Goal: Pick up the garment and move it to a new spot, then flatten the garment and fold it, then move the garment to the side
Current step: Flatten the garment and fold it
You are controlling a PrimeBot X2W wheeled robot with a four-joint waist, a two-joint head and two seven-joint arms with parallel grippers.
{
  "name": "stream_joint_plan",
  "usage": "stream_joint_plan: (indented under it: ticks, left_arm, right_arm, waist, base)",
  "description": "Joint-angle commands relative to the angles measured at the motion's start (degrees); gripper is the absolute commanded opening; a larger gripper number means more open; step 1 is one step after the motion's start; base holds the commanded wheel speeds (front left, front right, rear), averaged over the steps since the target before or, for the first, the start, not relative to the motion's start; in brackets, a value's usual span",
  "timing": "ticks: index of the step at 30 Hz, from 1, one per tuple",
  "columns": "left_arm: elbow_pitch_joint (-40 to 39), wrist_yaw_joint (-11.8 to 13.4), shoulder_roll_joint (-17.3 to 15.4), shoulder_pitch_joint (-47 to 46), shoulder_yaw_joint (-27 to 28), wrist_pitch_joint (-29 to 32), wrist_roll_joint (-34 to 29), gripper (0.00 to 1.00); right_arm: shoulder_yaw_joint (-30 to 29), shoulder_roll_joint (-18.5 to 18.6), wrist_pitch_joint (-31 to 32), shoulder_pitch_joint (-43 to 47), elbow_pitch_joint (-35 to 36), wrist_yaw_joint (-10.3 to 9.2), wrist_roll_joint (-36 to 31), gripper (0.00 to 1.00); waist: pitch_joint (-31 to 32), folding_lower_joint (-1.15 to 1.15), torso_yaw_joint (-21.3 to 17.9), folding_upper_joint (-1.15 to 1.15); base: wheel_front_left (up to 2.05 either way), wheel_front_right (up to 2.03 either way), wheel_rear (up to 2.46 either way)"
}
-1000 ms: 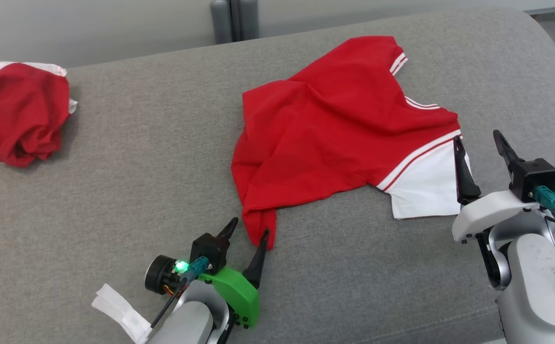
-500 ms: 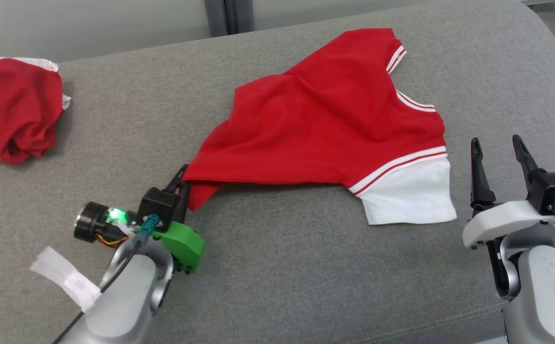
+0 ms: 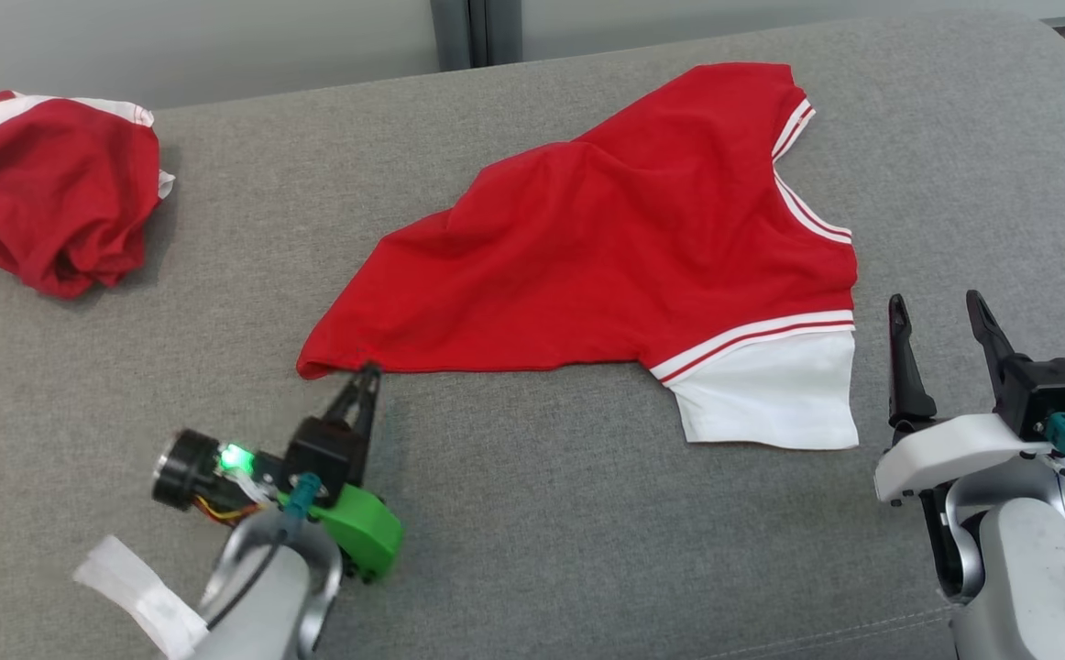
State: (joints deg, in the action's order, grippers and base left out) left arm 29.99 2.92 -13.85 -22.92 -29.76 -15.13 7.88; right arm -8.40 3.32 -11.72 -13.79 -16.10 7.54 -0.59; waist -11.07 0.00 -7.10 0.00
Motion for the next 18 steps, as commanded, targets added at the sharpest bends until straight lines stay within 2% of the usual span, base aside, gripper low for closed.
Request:
stream_joint_plan:
  ticks: [1, 2, 5, 6, 7, 8, 9, 18]
  left_arm:
    - [-0.2, -0.5, 1.0, 1.6, -0.2, 0.0, 0.8, 0.02]
    - [-0.6, -0.7, 1.9, 2.6, -0.5, 0.0, 1.1, 0.04]
    - [-1.5, -1.1, 4.0, 4.9, -0.1, 0.0, 1.4, 0.23]
    - [-2.0, -1.0, 4.7, 5.6, 0.4, 0.0, 1.7, 0.33]
    - [-2.5, -0.9, 5.2, 6.2, 0.9, 0.0, 2.1, 0.50]
    - [-3.0, -0.7, 5.6, 6.8, 1.6, 0.0, 2.3, 0.93]
    - [-3.3, -0.6, 6.0, 7.3, 2.2, 0.0, 2.7, 1.00]
    - [-5.8, -0.9, 8.6, 9.5, 8.1, 0.0, 4.1, 1.00]
  right_arm:
    - [-0.2, 0.0, -0.3, 1.0, -0.2, -0.10, 0.3, 1.00]
    - [-0.4, -0.1, -0.4, 1.1, -0.2, -0.10, 0.2, 1.00]
    - [-0.7, -0.1, -0.4, 1.6, -0.1, -0.10, 0.2, 1.00]
    - [-0.8, -0.1, -0.3, 1.7, 0.0, -0.10, 0.1, 1.00]
    - [-0.9, -0.2, -0.2, 1.8, 0.1, -0.10, 0.0, 1.00]
    - [-1.1, -0.2, -0.1, 1.8, 0.2, -0.10, -0.1, 1.00]
    - [-1.1, -0.2, 0.0, 1.8, 0.3, -0.10, -0.3, 1.00]
    - [2.1, -0.4, 1.7, 4.2, -1.3, -0.10, 0.8, 1.00]
  waist:
    - [0.3, 0.00, 0.4, 0.00]
    - [0.5, 0.00, 0.5, 0.00]
    - [0.8, 0.00, 0.6, 0.00]
    - [0.9, 0.00, 0.7, 0.00]
    - [1.1, 0.00, 0.8, 0.00]
    - [1.2, 0.00, 0.9, 0.00]
    - [1.4, 0.00, 1.0, 0.00]
    - [2.9, 0.00, 2.5, 0.00]
  base:
    - [0.00, 0.00, 0.00]
    - [0.00, 0.00, 0.00]
    - [0.00, 0.00, 0.00]
    - [0.00, 0.00, 0.00]
    - [0.00, 0.00, 0.00]
    - [0.00, 0.00, 0.00]
    - [0.00, 0.00, 0.00]
    - [0.00, 0.00, 0.00]
